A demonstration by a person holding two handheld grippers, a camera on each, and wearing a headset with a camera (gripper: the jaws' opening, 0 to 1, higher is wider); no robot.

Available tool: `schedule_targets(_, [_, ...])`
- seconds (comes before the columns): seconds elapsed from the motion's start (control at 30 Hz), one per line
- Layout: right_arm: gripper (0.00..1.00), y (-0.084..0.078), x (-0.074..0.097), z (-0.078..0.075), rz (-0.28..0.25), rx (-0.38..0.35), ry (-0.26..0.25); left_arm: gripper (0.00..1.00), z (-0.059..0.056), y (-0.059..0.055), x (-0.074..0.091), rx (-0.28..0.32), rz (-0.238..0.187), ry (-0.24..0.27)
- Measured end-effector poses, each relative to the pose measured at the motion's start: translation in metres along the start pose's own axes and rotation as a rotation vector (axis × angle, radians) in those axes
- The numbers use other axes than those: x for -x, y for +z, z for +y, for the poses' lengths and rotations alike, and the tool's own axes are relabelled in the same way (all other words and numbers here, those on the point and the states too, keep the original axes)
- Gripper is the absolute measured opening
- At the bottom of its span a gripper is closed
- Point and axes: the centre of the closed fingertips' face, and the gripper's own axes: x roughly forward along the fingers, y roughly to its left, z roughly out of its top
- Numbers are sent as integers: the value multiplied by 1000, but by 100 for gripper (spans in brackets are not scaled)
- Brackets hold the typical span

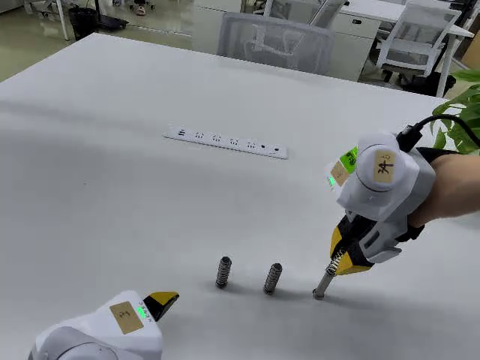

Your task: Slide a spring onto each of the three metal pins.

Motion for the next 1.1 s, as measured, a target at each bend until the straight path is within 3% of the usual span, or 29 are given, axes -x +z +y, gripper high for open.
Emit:
schedule_targets(0.67, [13,-3,-29,3,64,64,14,100,1,-6,0,14,4,-1])
schedule_targets(1.1, [13,-7,-47,5,67,46,23,100,3,-8,2,23,7,2])
